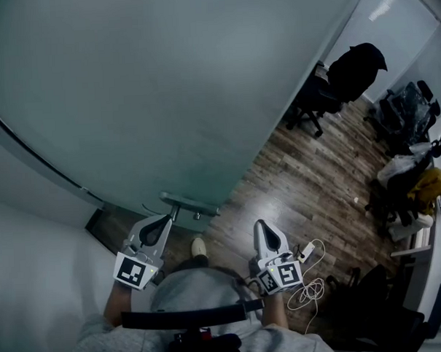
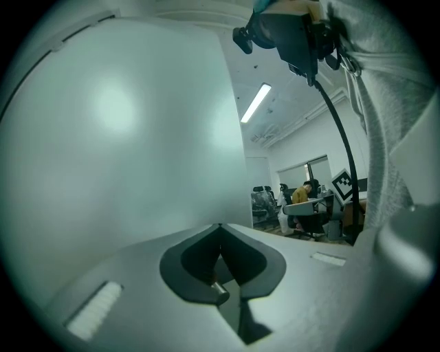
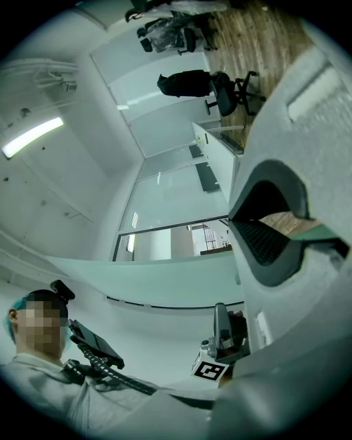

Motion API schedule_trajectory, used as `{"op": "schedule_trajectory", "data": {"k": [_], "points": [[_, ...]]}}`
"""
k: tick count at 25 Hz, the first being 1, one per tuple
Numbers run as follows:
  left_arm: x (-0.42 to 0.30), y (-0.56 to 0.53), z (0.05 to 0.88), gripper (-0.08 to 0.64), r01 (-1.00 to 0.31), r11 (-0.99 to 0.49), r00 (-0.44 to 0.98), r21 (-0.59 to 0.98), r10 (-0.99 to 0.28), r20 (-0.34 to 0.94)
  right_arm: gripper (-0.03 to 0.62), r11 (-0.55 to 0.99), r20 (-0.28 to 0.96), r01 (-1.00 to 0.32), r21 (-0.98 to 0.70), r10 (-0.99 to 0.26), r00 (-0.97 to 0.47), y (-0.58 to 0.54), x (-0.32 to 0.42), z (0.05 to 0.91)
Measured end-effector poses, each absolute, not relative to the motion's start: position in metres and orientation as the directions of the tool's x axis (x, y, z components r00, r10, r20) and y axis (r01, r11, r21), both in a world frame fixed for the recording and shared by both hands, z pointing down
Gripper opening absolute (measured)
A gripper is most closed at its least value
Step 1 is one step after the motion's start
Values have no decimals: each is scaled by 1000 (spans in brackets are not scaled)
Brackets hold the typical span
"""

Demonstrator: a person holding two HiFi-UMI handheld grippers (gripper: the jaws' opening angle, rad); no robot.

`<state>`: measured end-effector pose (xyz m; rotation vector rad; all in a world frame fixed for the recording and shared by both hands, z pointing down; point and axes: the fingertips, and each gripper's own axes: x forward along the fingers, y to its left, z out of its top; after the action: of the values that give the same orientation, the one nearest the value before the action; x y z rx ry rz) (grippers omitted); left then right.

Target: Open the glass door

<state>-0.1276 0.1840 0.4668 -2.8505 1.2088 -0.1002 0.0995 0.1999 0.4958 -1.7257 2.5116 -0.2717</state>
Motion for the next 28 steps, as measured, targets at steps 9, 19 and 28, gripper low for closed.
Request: {"op": "schedule_trajectory", "data": {"k": [9, 19, 28], "points": [[-128, 184, 466, 3, -714, -695, 693, -85, -719, 48, 2, 346, 44, -918, -193, -932, -360, 200, 98, 496], [-122, 185, 473, 3, -706, -702, 700, -97, -712, 59, 2, 348, 45, -917, -195, -931, -363, 202, 99, 502], [-119, 187, 474, 4, -703, -704, 702, -101, -709, 61, 2, 345, 43, -918, -194, -932, -360, 203, 104, 504]]}}
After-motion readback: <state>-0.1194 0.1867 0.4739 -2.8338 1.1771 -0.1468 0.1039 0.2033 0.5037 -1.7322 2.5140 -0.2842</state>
